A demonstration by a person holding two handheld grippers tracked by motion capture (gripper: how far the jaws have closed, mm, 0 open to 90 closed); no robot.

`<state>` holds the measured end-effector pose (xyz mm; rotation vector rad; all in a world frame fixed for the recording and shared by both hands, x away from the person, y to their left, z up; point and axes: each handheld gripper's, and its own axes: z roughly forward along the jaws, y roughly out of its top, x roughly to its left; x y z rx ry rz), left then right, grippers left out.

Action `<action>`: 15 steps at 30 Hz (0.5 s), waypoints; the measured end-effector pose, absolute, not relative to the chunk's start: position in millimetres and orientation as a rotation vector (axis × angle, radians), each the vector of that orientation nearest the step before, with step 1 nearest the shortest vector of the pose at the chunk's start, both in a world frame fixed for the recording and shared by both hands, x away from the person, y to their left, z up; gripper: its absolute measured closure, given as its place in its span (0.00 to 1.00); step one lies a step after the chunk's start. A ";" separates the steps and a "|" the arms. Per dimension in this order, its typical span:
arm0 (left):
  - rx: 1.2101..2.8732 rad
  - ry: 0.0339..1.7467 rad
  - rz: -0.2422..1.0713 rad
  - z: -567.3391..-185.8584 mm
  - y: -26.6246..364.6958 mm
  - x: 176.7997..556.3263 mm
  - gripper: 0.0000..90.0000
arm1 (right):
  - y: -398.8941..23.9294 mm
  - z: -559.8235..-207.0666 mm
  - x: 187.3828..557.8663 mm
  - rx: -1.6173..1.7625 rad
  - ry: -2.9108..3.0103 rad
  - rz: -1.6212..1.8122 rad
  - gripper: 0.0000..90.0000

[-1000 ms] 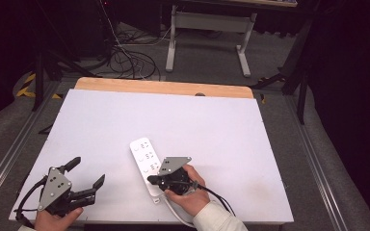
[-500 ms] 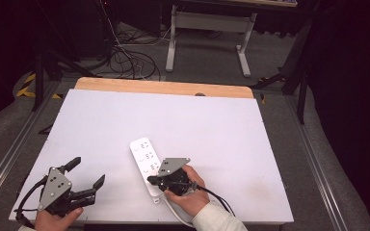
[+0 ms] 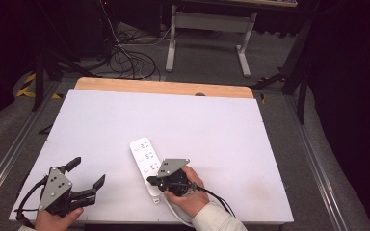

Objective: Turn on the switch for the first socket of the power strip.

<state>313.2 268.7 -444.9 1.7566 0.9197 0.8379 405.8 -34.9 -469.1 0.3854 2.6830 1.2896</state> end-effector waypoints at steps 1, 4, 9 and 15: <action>1.755 0.921 0.838 -444.9 268.5 313.2 0.14 | -34.8 -469.2 405.8 0.384 2.682 1.287 1.00; 1.757 0.920 0.839 -444.7 268.6 313.0 0.14 | -34.4 -469.4 405.0 0.379 2.681 1.283 1.00; 1.757 0.920 0.838 -444.8 268.6 313.2 0.14 | -34.6 -469.7 405.8 0.389 2.687 1.282 1.00; 1.758 0.920 0.840 -444.7 268.5 313.1 0.14 | -34.4 -470.0 405.6 0.390 2.684 1.278 1.00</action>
